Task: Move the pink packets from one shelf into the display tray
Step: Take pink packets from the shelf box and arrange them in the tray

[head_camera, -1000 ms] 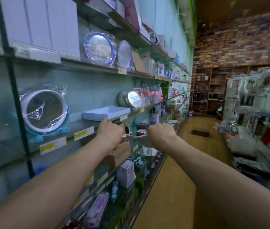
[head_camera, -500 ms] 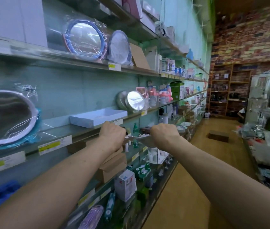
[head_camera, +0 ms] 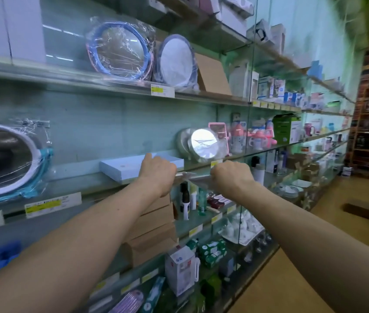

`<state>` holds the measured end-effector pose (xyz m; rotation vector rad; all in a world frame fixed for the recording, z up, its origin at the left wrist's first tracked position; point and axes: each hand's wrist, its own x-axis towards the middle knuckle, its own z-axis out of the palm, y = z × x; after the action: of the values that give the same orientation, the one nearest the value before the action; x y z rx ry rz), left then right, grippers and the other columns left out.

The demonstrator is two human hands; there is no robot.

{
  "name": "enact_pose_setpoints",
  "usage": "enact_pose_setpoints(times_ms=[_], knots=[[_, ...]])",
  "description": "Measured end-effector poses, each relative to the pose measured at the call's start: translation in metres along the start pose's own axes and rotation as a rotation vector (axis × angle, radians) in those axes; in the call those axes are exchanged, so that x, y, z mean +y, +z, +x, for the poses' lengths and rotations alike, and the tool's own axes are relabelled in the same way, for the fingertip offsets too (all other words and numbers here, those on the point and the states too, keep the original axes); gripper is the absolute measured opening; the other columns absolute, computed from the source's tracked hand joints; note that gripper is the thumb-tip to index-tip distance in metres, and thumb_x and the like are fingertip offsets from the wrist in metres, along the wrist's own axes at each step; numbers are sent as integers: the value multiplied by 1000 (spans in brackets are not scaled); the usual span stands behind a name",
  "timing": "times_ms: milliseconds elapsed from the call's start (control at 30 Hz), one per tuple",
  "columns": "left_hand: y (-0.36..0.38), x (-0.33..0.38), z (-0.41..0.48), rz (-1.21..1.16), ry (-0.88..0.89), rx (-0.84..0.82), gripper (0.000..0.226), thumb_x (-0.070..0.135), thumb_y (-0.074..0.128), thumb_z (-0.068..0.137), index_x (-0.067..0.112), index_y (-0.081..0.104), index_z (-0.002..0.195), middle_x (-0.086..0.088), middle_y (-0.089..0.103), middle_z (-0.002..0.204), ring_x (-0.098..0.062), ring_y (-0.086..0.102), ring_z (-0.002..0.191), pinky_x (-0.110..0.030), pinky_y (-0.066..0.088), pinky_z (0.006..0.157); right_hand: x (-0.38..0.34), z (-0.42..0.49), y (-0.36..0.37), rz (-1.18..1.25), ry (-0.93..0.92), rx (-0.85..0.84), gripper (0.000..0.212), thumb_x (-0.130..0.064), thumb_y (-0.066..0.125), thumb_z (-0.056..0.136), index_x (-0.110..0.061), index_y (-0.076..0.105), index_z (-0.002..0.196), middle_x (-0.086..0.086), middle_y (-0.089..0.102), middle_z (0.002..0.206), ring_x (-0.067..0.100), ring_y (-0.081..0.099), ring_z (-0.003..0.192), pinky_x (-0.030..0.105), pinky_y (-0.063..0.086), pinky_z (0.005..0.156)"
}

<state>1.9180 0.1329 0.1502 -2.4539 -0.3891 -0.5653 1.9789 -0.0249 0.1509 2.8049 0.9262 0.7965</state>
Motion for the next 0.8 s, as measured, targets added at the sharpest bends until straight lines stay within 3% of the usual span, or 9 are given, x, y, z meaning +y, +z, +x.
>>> enact_pose_setpoints(times_ms=[67,200,267,367,533,633,800], knots=[[1,-3,11,34,-24,4,33,5,49,84,19,32,60,-3,65,95,-24,51,87,-32,25,77,3,14,7,27,-26,29,24,-5,53,88,-14,63,108,7,66,106,27,63,96,30,39,67],[3,-15,34,45,-78,-3,32,13,48,88,18,34,60,-5,65,97,-25,56,96,-33,30,82,4,45,18,78,-78,86,26,-9,50,90,-16,64,112,8,66,106,27,62,93,29,37,67],[3,-23,47,25,-114,-9,33,29,42,95,16,44,65,-7,66,98,-26,57,97,-34,32,86,3,63,23,82,-112,126,28,-9,49,91,-17,64,113,9,66,108,28,62,96,29,37,68],[7,-38,67,-80,-180,-17,46,50,31,95,17,54,73,-8,60,81,-28,53,82,-35,31,80,3,92,30,87,-154,164,27,-10,51,90,-17,64,113,9,66,108,29,62,98,29,37,66],[32,-70,110,-292,-341,-53,23,32,47,92,17,55,75,-5,59,81,-28,52,77,-28,33,65,-1,143,39,165,-224,219,22,-12,53,89,-22,65,104,6,66,94,27,61,88,28,35,64],[52,-87,130,-384,-394,-67,32,32,51,91,14,49,64,-5,56,77,-29,54,78,-26,30,56,-7,168,46,185,-265,255,18,-11,53,88,-21,64,98,3,59,81,27,55,76,28,35,61],[84,-106,151,-512,-503,-93,37,31,53,90,12,47,59,-5,51,68,-30,52,74,-27,33,60,-18,207,65,276,-308,261,16,-11,49,88,-21,62,89,1,51,74,26,47,70,28,32,56]])
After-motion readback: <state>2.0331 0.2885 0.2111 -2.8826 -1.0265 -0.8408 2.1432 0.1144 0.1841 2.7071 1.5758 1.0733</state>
